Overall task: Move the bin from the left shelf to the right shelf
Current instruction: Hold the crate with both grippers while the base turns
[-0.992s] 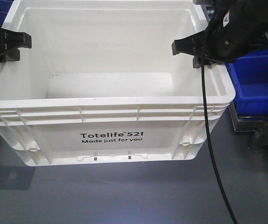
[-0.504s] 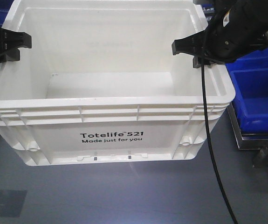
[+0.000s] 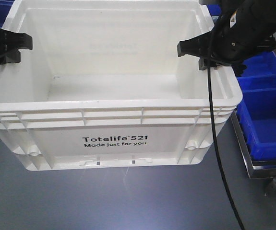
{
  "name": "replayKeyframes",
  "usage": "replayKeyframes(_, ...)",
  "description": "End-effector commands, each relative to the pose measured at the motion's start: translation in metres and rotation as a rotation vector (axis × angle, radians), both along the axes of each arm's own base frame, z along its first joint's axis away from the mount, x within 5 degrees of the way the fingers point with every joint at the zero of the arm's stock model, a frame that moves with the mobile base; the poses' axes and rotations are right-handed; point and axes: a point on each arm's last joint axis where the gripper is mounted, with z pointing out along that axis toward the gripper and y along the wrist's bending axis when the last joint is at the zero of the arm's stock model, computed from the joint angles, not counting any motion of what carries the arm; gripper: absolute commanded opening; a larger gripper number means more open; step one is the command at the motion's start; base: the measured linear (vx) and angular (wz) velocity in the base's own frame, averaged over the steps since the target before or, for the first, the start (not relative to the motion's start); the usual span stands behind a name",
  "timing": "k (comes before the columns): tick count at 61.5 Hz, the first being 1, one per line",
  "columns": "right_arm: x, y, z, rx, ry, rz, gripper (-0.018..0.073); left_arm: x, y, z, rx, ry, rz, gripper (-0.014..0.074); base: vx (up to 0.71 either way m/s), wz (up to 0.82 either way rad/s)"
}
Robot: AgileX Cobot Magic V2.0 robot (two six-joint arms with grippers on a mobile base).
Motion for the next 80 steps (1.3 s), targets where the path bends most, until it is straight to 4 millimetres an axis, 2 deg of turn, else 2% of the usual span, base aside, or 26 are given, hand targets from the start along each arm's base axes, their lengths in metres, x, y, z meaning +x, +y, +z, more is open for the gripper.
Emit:
replayKeyframes(1, -0.0026, -0.0086, 0.0343, -0.006, -0.191, 0.011, 0.0083, -0.0047, 0.0023, 0.0323, -0.014, -0.194, -0.009, 0.0148, 0.40, -0.12)
replayKeyframes(80, -0.0025, -0.0087, 0.0344, -0.008, -0.193, 0.011, 0.0083, -0.0040, 0.0021, 0.0315, -0.014, -0.191, -0.009, 0.0148, 0.39, -0.05)
